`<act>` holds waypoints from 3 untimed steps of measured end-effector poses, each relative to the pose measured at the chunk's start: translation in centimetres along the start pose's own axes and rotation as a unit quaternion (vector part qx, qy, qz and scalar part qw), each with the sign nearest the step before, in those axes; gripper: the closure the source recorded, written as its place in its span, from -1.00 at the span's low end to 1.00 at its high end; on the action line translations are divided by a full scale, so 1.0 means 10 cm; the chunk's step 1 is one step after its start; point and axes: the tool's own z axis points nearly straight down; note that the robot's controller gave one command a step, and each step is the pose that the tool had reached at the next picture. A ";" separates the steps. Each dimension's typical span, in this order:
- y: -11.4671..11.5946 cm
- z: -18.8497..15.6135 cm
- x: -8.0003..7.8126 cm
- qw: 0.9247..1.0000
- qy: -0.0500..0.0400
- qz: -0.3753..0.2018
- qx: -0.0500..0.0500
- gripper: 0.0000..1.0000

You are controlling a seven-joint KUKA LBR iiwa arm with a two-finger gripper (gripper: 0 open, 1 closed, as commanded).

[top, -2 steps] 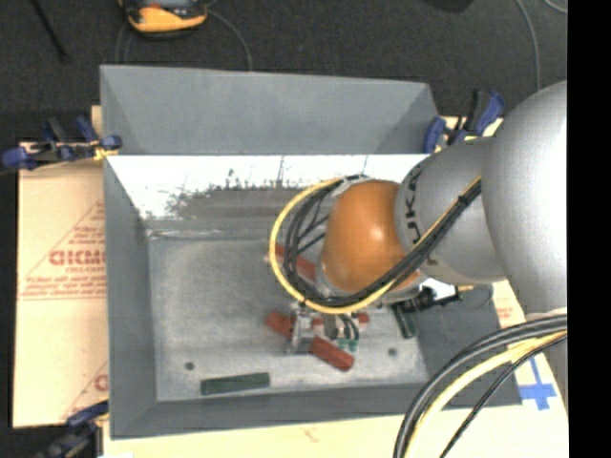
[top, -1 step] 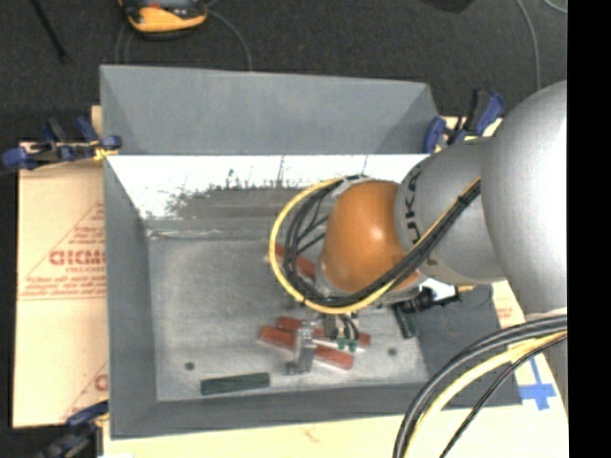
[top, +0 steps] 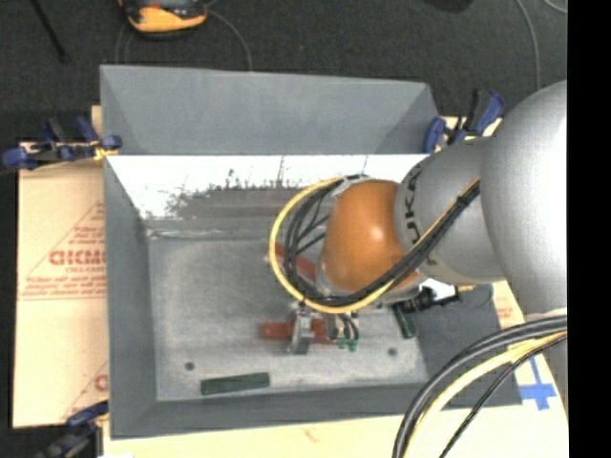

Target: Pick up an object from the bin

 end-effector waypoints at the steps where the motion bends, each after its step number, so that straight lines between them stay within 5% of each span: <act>1: 0.00 0.00 0.00 1.000 0.000 0.000 0.000 1.00; 2: -0.11 -0.21 -0.12 0.997 0.005 -0.082 0.002 1.00; 3: -0.10 -0.83 -0.23 0.983 0.002 -0.185 0.002 1.00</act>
Offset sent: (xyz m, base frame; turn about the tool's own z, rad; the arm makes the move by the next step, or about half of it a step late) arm 0.0568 -0.0573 0.1012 -0.6049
